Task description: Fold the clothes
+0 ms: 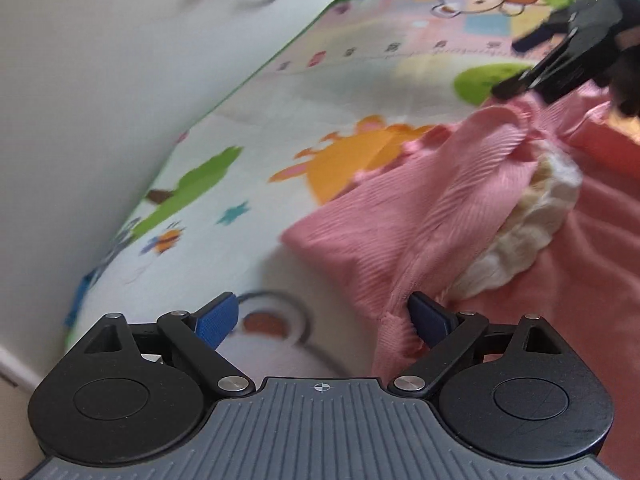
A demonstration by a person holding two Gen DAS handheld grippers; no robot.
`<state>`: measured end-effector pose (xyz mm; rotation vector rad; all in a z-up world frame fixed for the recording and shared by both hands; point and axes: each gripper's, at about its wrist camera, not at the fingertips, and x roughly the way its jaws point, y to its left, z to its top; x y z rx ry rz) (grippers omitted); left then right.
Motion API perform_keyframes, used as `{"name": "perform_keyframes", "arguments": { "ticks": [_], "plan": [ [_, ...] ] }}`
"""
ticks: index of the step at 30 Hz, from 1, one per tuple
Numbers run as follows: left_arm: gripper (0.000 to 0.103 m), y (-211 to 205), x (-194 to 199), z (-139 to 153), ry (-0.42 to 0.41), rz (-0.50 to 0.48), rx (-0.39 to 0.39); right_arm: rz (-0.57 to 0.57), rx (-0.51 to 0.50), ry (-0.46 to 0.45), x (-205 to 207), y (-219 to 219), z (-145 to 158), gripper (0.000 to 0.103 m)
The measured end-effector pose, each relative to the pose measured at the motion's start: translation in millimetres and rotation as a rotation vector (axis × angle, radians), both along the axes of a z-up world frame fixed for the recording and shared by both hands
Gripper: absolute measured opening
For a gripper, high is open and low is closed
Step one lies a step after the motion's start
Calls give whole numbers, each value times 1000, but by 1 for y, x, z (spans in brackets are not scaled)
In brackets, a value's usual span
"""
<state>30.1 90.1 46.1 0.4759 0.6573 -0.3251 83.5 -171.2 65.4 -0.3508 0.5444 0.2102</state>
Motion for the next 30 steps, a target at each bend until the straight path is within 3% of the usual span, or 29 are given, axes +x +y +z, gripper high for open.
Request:
{"name": "perform_keyframes", "arguments": {
  "ticks": [1,4,6,8,13,18,21,24,28,30],
  "plan": [
    [95,5,-1,0,16,-3,-5,13,-16,-11,-2,2,2,92],
    [96,17,-5,10,97,-58,-137,21,-22,-18,-3,2,4,93],
    [96,20,-2,20,103,-64,-224,20,-4,-16,-4,0,6,93],
    [97,17,6,30,67,-44,-253,25,15,-18,-7,-2,8,93],
    [97,-12,41,20,-39,36,-141,86,-30,-11,-16,8,4,93],
    [97,-27,71,-13,-29,108,1,18,-153,-6,-3,16,-16,94],
    [100,-18,76,-21,-27,122,5,-21,-204,24,13,12,-38,99],
    [100,-13,75,-21,-37,131,18,-34,-161,42,18,7,-42,101],
    [99,-9,69,-15,-59,142,35,-17,-118,-8,-1,2,-20,101],
    [99,-4,61,-7,-75,152,2,-4,-87,-24,-14,-2,-8,101]
  ]
}}
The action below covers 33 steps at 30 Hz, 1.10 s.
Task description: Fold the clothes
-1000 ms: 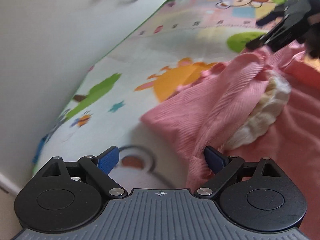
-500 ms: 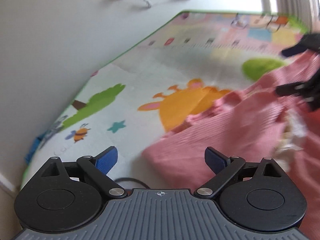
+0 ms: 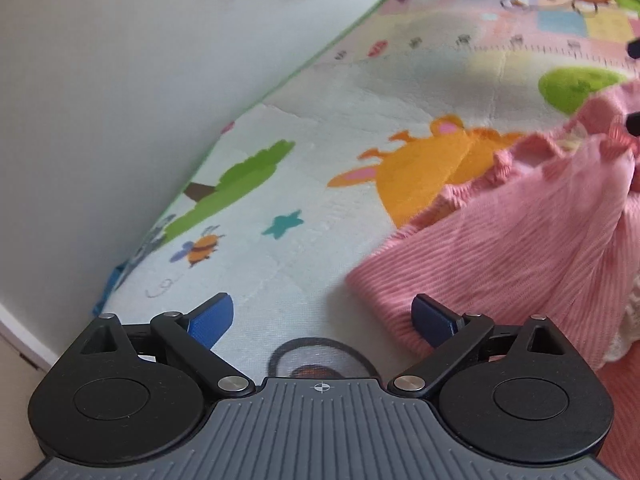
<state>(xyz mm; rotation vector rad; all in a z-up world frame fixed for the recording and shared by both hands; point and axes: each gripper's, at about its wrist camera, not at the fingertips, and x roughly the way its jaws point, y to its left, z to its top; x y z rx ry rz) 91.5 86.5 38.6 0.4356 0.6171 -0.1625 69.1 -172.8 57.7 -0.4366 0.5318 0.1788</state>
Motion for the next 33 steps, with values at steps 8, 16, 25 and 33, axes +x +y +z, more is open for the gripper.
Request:
{"name": "perform_keyframes", "arguments": {
  "ticks": [8,16,25,33],
  "plan": [
    [99,26,-77,35,81,-224,-247,48,97,58,-52,-14,22,103],
    [99,16,-119,1,133,-217,-6,-20,-49,182,-91,-30,-11,103],
    [100,34,-141,13,124,-182,-38,-164,-3,145,-121,-72,-5,103],
    [100,18,-191,2,245,-320,-32,14,-65,225,-193,-54,-9,103]
  ]
}}
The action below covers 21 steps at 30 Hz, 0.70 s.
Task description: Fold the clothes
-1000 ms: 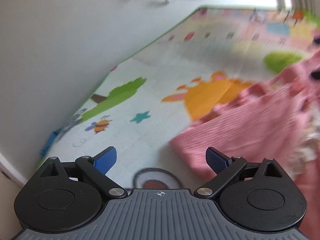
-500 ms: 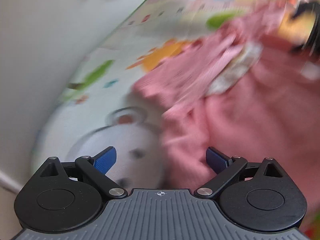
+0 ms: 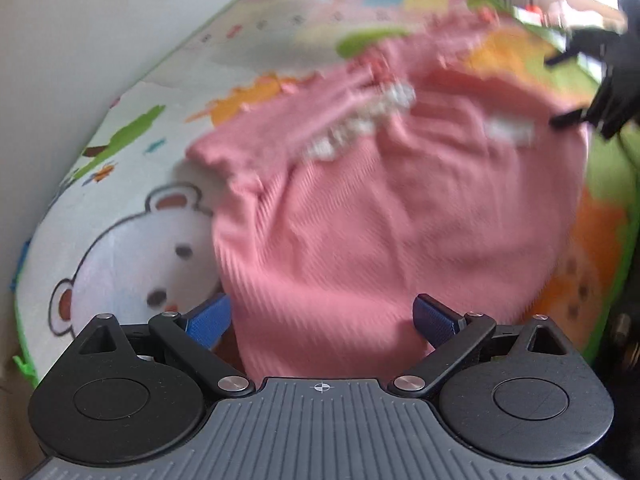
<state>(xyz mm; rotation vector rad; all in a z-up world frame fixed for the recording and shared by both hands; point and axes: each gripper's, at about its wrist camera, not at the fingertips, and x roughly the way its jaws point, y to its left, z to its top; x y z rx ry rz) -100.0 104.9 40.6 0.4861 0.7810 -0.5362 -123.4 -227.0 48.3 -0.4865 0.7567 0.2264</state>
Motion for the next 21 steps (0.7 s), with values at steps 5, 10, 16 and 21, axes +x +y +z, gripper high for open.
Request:
{"name": "perform_keyframes", "arguments": {
  "ticks": [5,10,16,21],
  "plan": [
    [101,9,-6,2,-34,83,46,-107,-47,-19,-9,-14,-8,103],
    [101,21,-16,15,22,59,-76,-88,0,-73,-26,-12,7,103],
    [102,-1,-33,-6,80,4,-59,34,62,-54,-44,20,-5,103],
    [101,5,-36,-6,116,37,-95,31,56,-20,-47,29,-21,103]
  ]
}}
